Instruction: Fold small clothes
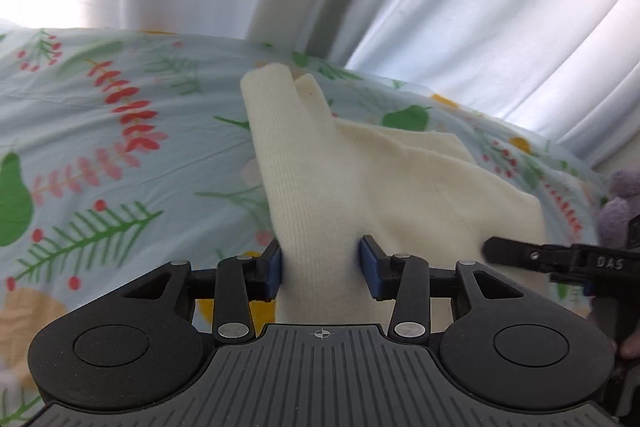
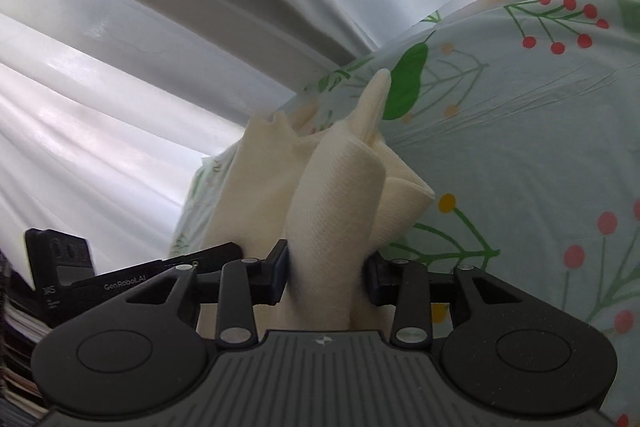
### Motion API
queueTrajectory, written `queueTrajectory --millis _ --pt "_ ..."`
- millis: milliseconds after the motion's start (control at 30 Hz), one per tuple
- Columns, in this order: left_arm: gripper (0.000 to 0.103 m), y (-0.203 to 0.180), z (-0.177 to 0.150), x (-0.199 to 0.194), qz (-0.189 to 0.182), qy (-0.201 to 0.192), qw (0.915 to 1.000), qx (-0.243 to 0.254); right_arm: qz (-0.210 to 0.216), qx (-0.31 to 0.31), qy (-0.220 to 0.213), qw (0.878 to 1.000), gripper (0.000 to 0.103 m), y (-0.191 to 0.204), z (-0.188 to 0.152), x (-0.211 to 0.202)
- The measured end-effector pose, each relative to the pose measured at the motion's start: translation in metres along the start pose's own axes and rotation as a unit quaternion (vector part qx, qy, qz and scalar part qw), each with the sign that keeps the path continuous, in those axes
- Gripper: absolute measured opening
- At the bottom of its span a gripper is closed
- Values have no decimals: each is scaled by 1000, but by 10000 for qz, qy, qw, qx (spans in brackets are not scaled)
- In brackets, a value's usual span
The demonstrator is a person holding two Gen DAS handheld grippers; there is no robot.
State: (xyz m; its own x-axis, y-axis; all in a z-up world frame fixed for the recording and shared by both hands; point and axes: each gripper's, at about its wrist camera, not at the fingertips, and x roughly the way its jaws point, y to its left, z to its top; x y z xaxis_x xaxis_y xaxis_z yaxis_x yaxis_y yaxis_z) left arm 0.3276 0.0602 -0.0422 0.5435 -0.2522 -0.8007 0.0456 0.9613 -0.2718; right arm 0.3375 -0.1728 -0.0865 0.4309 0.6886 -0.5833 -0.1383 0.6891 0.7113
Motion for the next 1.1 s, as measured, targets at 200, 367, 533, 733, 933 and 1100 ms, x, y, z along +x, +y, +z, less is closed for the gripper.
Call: queueTrajectory --millis 200,367,533,733,933,1100 --pt "47 -4 -51 -49 -48 -448 9987 221 -927 -410 -479 9937 59 12 -37 -43" --pt "52 -19 -93 -64 172 -372 9985 369 -767 -458 -320 9955 59 18 -90 -63" --pt "56 -28 -116 -60 351 -127 9968 709 -739 -1352 -199 9879 58 43 -118 -47" --pt "56 -32 -123 -53 739 41 9927 957 -1312 -2546 -121 9580 21 64 -129 -28" --pt "61 -13 -118 -41 1216 -46 9924 174 -246 -1401 -411 9890 15 42 -116 -57" --pt "61 -8 -117 -41 1186 14 9929 -34 -1509 -1787 -118 9722 7 36 -126 -42"
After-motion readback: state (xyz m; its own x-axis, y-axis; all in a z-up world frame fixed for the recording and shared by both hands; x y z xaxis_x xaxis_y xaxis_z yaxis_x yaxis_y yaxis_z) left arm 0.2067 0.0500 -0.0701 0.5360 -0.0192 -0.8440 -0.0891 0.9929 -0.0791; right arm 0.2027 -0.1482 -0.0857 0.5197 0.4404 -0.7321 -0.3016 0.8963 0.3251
